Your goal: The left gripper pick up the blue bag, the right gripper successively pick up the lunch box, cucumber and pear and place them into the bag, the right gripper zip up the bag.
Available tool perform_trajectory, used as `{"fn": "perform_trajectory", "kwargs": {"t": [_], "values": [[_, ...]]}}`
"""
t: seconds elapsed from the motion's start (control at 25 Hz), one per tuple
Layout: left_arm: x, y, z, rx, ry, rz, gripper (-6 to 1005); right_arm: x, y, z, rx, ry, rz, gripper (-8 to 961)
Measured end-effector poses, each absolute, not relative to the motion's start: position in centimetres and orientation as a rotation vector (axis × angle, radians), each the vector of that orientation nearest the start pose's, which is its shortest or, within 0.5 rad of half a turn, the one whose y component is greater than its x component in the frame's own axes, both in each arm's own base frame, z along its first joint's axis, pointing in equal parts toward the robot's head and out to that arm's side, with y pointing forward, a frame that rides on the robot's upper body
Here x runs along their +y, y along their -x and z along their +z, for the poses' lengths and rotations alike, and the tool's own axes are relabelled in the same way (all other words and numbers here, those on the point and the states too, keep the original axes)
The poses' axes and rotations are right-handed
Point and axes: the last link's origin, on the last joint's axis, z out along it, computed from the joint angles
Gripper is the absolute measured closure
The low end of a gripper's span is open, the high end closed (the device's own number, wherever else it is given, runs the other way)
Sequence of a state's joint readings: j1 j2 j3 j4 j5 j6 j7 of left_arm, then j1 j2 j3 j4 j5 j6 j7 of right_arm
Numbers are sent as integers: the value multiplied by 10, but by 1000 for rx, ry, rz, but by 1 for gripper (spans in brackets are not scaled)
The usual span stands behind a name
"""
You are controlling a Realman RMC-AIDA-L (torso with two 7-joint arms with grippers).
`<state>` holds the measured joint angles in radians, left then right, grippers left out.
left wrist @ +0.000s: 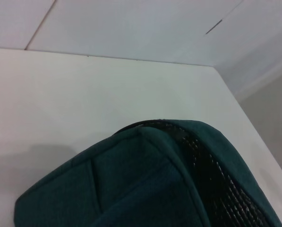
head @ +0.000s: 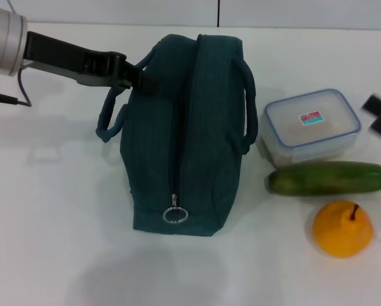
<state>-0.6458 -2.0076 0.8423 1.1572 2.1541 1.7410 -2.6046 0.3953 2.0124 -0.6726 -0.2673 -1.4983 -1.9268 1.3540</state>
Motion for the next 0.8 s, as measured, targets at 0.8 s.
{"fn": "perform_trajectory", "kwargs": {"t": [0.8], "values": [[366,188,71,-1578,2519,-508,938,289,-352,9,1672,1400,1547,97]]}}
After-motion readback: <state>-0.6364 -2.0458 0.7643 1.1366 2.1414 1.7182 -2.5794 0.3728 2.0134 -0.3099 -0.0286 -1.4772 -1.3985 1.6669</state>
